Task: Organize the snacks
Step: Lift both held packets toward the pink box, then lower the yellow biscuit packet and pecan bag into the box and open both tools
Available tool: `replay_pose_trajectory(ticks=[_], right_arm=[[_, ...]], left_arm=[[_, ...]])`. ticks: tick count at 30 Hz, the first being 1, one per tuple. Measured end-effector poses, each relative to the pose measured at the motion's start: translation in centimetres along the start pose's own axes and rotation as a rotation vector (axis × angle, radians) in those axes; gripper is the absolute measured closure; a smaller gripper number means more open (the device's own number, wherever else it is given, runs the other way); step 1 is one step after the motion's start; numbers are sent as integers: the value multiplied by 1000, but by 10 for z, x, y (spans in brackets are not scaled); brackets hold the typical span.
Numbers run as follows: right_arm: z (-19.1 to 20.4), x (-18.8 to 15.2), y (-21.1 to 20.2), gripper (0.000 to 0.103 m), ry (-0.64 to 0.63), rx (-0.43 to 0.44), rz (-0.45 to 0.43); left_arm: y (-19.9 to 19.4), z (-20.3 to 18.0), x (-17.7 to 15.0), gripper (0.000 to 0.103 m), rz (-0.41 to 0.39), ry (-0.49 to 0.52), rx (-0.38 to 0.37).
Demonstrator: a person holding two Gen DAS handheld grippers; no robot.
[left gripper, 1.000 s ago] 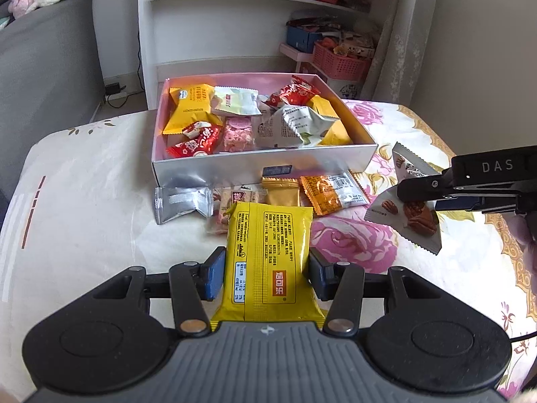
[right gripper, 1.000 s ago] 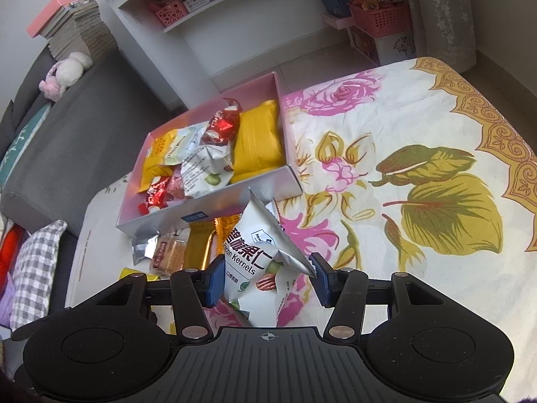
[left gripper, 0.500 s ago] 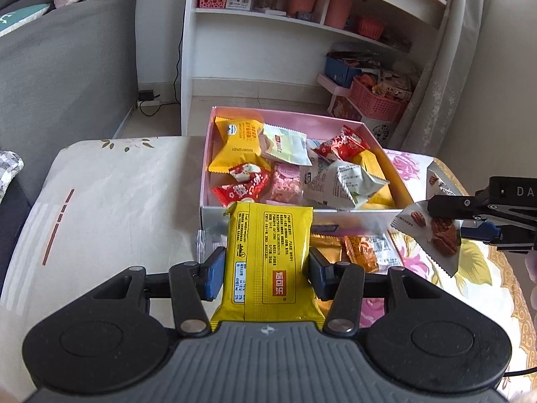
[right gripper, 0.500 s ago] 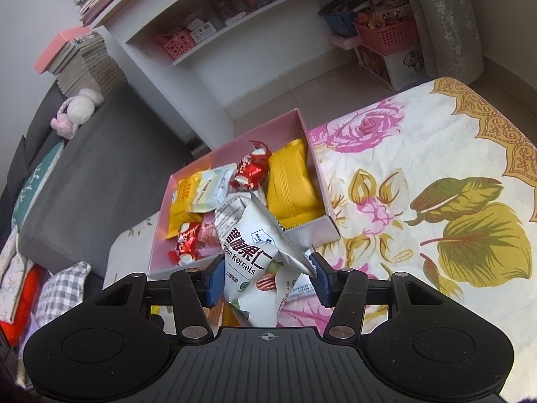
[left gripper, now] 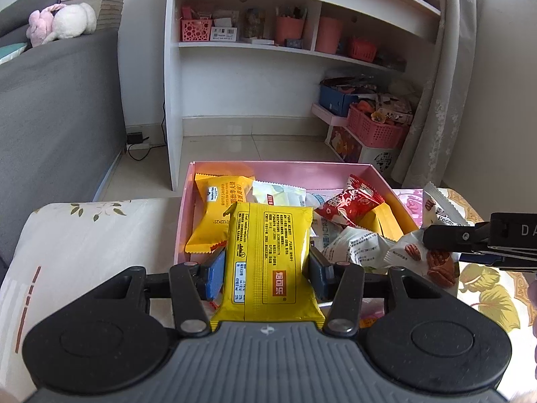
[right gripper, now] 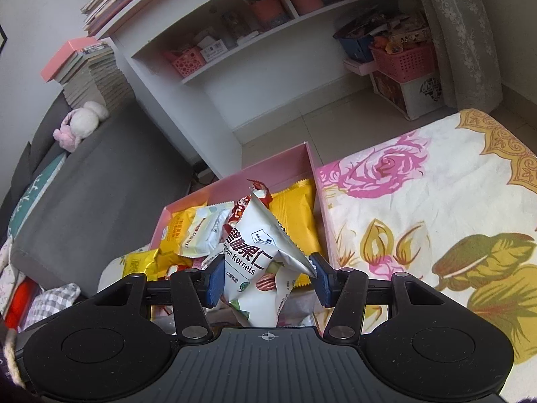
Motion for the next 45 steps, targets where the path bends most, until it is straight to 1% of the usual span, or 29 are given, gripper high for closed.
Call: replay_pose_trajectory(ticks=[3,6,10,16,18,21,27,30,34,37,39,45], right_arm=[[3,4,9,51,-14,17,-13],[5,7,17,51,-48,13,-25],[3,9,24,51,-81,5,-28],[0,8,27,51,-100,28,-24],[0,6,27,51,-118,32,-17],[2,3,28,51,-136,31,-8],[5,0,27,51,-161,21,-1],[6,0,26,49,-168,16,-5],[9,5,24,49,-184,13,-30],[10,10,21,51,-212,-1,-82],[7,13,21,51,-221,-28,-103],[-3,14,23,52,-208,-66,-117]], left_arm=[[11,-1,0,56,-13,1,1],[19,-4,-1,56,-22,12,10],[27,-10,-1,56,-39,46,16],[33,-17,-6,56,-61,97,21],[35,-15,-9,56,-50,90,24],[34,-11,-11,56,-49,65,7],[29,-14,-9,56,-42,83,4],[26,-15,-9,54,-42,85,2],[21,-16,-5,54,-54,85,4],[17,-15,-4,54,-58,83,5],[15,-15,-4,54,-56,84,6],[13,-16,-9,54,-45,99,8]])
Point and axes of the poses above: each gripper's, at about its wrist camera, not at the fingertips, and y roughly the way its jaws point, z to its left, x to its top, the point moved 7 cm from there along y, roughly the way its jaws point, and after that the axes turned 5 degrees about x, right-handed, at the moved point
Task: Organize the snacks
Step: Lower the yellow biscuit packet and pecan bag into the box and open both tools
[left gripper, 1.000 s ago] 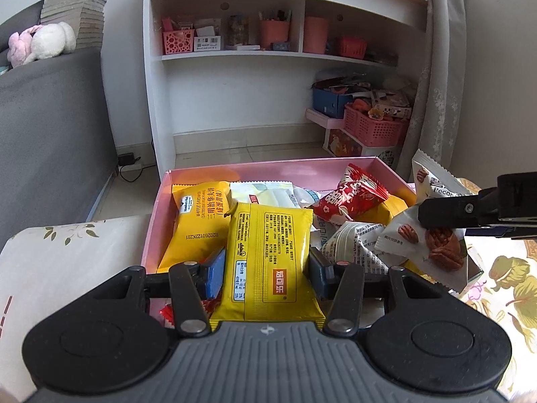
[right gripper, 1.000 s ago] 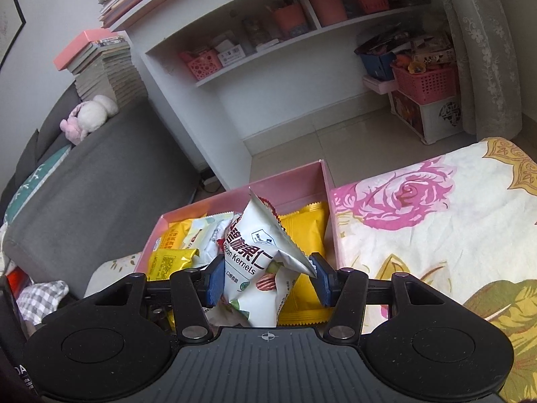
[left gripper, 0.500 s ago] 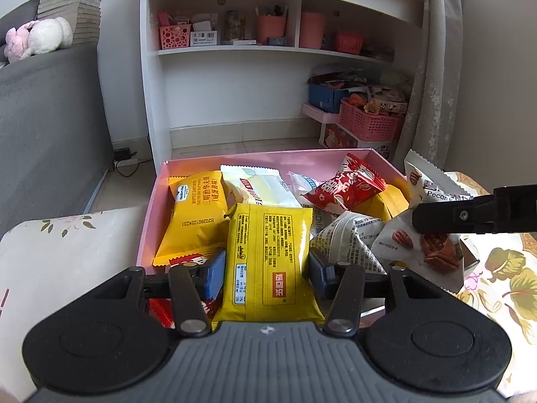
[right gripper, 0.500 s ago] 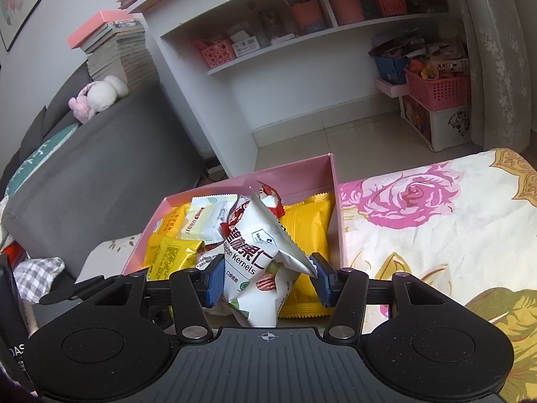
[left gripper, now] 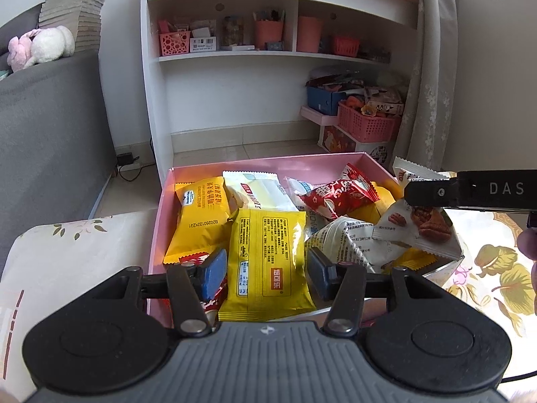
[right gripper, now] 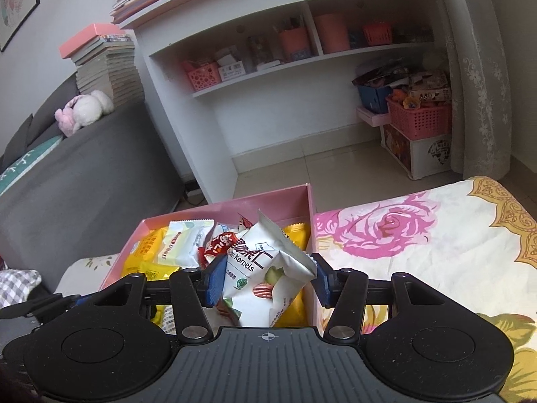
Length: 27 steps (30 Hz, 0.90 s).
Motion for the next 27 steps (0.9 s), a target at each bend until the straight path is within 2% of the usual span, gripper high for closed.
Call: replay_pose_trajectory(ticks=[6,11,17,19,21,25,27], right_arm=[[0,5,-1,53,-25,-71,-47],[15,-11,14,53,-53,7,48],[11,-7,8,48,-18,18,45],[8,-5,2,36,6,23,40],[5,-4,-7,31,28,26,31],[3,-5,-22,25,67,26,49],[5,-8,-30,22,66,16,63]], left_arm=[[-3,0,-5,54,4,0,-7],[-4,0,-6,57,3,-4,-3],[-8,2,-7,54,7,-27,-9],[-12,3,-7,50,12,-30,-4],[-16,3,-7,47,15,-37,-6],[-30,6,-8,32,28,-49,-11],[-37,8,-10,28,40,-48,-2]])
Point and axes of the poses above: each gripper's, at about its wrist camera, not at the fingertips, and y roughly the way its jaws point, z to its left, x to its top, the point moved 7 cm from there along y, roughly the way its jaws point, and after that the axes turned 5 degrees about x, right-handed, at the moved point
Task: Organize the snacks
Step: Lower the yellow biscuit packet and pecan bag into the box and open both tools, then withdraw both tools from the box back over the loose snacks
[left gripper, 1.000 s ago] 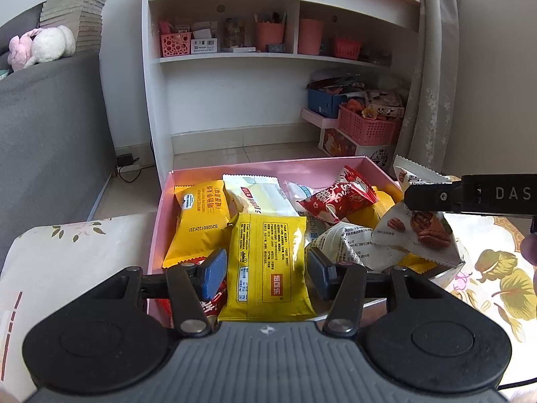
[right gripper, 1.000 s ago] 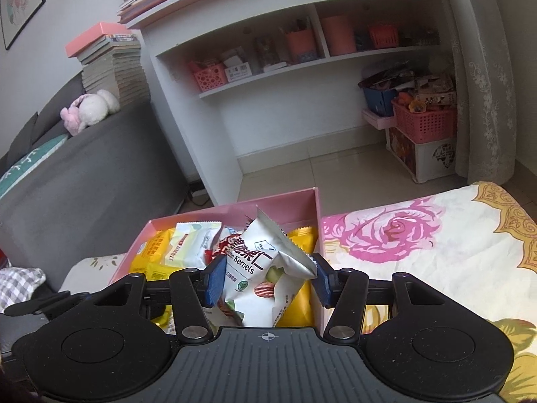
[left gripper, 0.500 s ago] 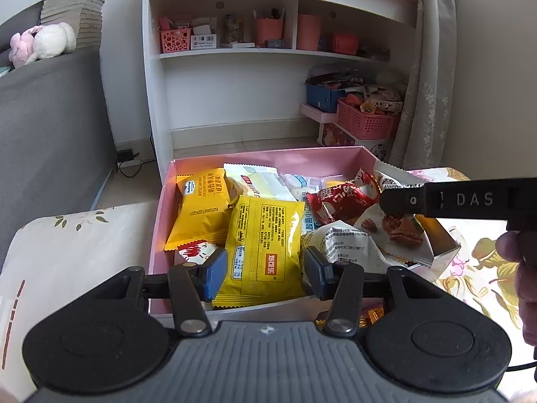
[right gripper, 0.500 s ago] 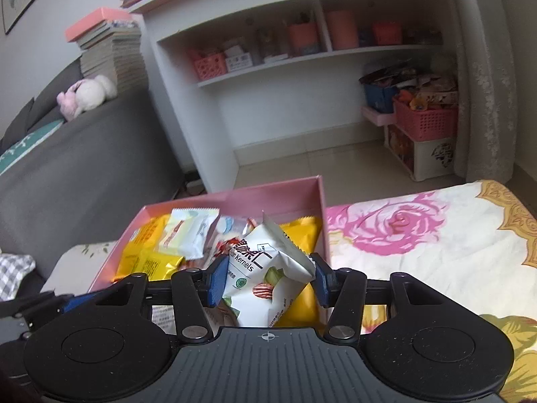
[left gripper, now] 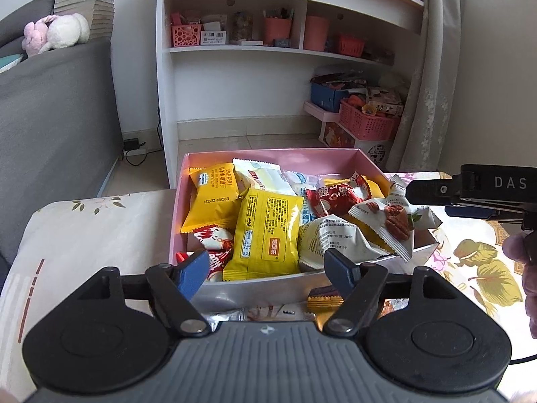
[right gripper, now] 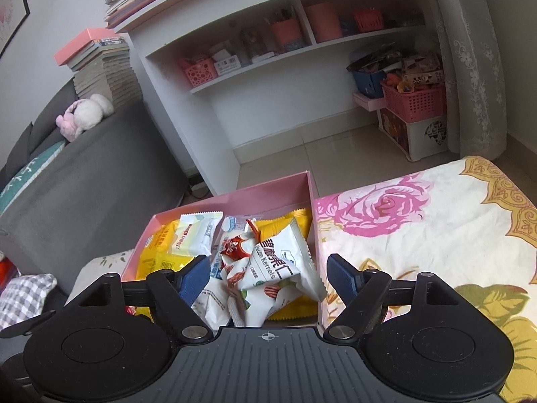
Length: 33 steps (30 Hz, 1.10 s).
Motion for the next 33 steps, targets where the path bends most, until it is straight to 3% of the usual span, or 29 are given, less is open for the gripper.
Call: replay_pose_trajectory(ticks=[6,12,17,21,25,33], right_arm=[[10,-13,-22,13,-3,-21,47],[22,-33,-43,8,-53,-45,97],[22,-53,-51,6,-63,-37,102],[22,-69,-51,6,-149,-49,100],[16,-80,-46,5,-263,-78,93],[-3,-108,-14,5,-358,-111,199]], left_arm=[[-17,10,-14,15,72,1,34],[-34,23,-28,9,155,-62,73],[-44,30,-45,8,139,-127,63],[-41,24,-59,11,152,-123,12],[-35,15,-70,22,138,-65,-16],[-13,2,-79,39,139,-53,-85]])
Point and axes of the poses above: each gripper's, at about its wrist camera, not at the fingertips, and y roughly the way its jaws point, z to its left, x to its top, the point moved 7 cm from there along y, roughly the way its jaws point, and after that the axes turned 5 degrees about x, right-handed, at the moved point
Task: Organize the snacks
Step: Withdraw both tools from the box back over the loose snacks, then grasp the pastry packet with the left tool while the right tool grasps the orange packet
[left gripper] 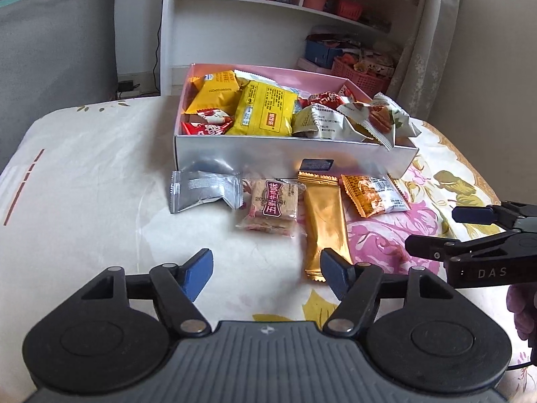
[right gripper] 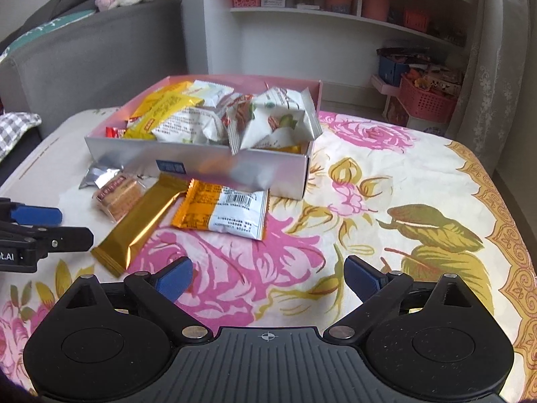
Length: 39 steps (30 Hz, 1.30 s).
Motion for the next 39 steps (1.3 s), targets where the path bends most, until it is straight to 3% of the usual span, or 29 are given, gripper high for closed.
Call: replay_pose_trajectory(ticks=[5,14,18,23,25,39], right_arm=[[-1,0,12,0,39,22,-6],[3,9,23,0,-10,51,-90],[5,13,28,0,-27,69,-102],[13,18,34,0,-36,77,-115],[16,20,35,0,-35,77,-113],[29,25,37,8,-29,80,-105]], left_arm=[[7,-4,3,43,-23,21,-13],[19,-4,16,48,-64,-8,-44],[21,-3,20,55,-69,-30,-51],[22,-5,21,58,-61,-41,-47],[21,-4,21,65,-53,-48,-40],[13,-4,15,66,4,-46,-16]])
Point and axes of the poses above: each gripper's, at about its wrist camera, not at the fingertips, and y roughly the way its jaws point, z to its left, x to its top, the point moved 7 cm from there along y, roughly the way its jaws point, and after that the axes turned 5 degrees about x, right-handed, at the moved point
